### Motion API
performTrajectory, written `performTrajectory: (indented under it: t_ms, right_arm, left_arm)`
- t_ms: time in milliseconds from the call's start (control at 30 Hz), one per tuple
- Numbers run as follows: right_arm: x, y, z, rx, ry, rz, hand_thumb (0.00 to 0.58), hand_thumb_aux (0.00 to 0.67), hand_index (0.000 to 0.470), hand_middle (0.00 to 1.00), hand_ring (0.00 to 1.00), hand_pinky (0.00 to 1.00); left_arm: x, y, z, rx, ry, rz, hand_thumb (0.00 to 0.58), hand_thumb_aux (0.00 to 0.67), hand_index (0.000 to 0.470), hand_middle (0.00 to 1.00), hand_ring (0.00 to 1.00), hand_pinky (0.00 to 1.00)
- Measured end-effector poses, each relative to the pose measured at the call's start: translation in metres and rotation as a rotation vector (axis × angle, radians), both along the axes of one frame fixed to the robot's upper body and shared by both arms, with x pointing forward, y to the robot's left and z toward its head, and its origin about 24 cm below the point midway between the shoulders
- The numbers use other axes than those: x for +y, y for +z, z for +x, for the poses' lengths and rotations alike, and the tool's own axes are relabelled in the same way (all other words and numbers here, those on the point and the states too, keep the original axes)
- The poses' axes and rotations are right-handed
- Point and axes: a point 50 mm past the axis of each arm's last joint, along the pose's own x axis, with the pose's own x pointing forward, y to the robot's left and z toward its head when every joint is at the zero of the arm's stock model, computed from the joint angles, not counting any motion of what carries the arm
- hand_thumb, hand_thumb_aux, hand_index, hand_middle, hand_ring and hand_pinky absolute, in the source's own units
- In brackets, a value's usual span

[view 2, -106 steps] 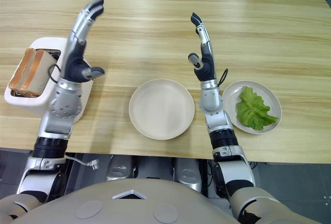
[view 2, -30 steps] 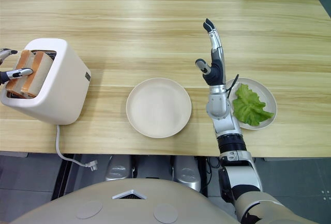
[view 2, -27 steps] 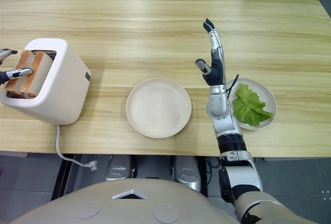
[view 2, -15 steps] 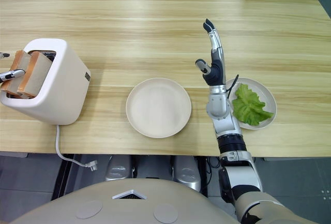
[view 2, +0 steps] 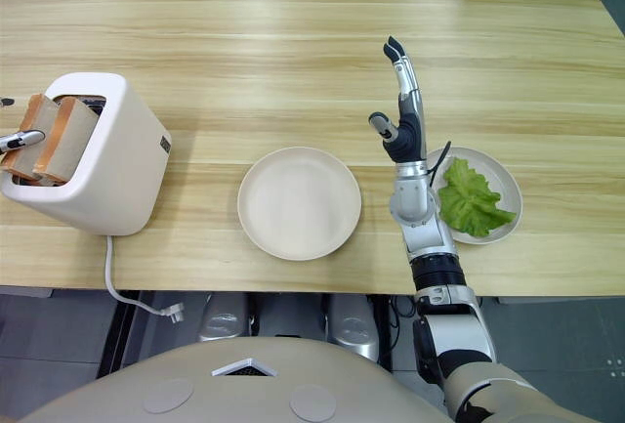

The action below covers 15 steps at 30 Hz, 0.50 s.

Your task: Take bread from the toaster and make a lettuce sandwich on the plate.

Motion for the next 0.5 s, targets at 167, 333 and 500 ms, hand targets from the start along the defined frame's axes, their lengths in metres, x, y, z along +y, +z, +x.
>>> performTrajectory:
  t_ms: [167,333,500]
  right_arm:
    - [0.001,0.000,0.000,-0.001,0.002,-0.001,0.000,0.000,0.000,0.00,0.00,0.00]
    - [0.001,0.000,0.000,-0.001,0.003,-0.001,0.000,0.000,0.000,0.00,0.00,0.00]
    - [0.001,0.000,0.000,-0.001,0.004,-0.002,0.000,0.000,0.000,0.00,0.00,0.00]
  left_arm:
    - [-0.018,0.009,0.005,-0.035,-0.081,0.035,0.580,0.670,0.460,0.00,0.00,0.00]
    - [-0.031,0.011,0.005,-0.047,-0.118,0.048,0.580,0.670,0.460,0.00,0.00,0.00]
    - [-0.040,0.010,0.006,-0.075,-0.132,0.026,0.580,0.670,0.460,0.00,0.00,0.00]
